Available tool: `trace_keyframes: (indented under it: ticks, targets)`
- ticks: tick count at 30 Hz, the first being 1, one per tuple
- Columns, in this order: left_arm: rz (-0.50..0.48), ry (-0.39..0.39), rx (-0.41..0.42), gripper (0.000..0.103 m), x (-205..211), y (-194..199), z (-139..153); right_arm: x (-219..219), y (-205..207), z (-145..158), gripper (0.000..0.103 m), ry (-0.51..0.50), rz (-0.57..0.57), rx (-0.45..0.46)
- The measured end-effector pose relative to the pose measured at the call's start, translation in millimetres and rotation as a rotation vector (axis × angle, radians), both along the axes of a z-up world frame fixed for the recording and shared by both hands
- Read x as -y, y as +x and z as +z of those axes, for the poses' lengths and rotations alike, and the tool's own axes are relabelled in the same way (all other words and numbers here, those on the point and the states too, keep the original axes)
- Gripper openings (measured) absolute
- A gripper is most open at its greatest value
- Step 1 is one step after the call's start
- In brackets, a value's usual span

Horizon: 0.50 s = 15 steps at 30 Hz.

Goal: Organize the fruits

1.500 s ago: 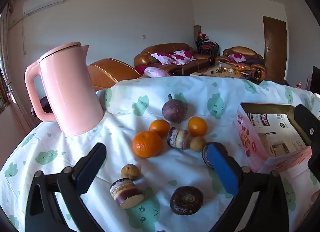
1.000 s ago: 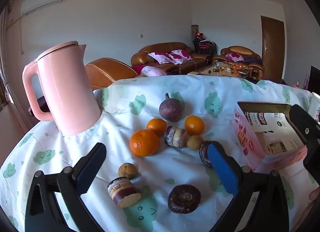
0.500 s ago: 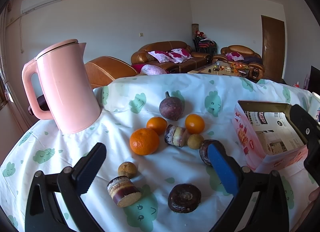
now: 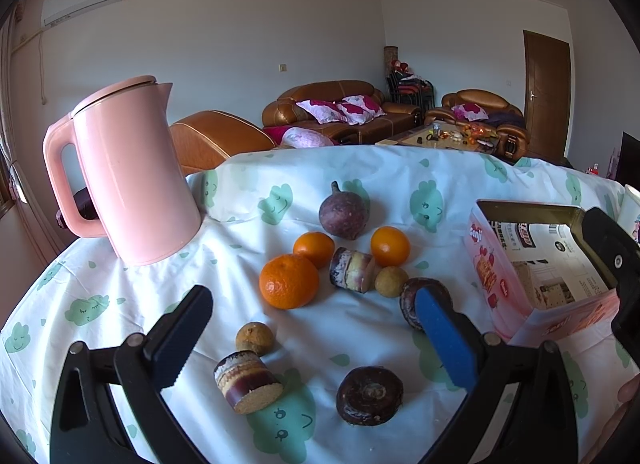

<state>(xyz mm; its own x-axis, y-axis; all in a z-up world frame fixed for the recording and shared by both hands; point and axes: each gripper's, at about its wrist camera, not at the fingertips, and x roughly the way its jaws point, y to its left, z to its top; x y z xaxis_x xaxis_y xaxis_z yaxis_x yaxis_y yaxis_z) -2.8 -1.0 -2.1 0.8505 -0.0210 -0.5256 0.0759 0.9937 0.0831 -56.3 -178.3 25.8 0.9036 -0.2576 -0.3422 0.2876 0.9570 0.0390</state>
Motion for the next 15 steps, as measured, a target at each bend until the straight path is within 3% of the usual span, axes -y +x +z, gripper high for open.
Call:
trace_keyframes:
  ticks: [15]
  targets:
    - [0.000, 0.000, -0.003, 0.103, -0.1, 0.2, -0.7, -0.7, -0.6, 0.2, 0.102, 0.001, 0.000, 0.002]
